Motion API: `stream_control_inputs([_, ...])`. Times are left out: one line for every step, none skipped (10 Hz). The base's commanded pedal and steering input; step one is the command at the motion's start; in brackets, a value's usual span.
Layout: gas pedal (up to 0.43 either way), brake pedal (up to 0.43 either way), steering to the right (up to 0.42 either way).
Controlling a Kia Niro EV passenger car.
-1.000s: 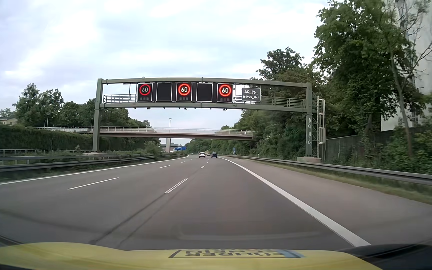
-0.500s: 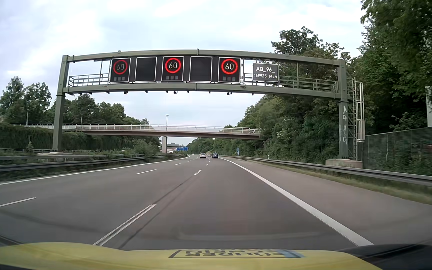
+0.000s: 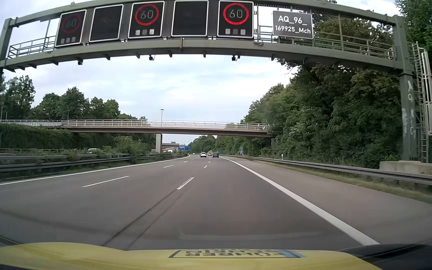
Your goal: Follow the waypoints while adhering to traffic rules and regulations
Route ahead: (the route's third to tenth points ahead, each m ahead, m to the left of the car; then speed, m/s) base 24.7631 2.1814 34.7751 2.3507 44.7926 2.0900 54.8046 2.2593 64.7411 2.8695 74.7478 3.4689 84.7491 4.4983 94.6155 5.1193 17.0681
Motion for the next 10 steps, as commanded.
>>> stream_control_inputs([0.067,0.0,-0.002])
stream_control_inputs([0.067,0.0,-0.002])
stream_control_inputs([0.067,0.0,-0.001])
stream_control_inputs([0.067,0.0,0.0])
stream_control_inputs([0.067,0.0,0.001])
stream_control_inputs([0.067,0.0,0.001])
stream_control_inputs([0.067,0.0,0.001])
stream_control_inputs([0.067,0.0,0.001])
stream_control_inputs([0.067,0.0,0.0])
stream_control_inputs([0.067,0.0,0.0])
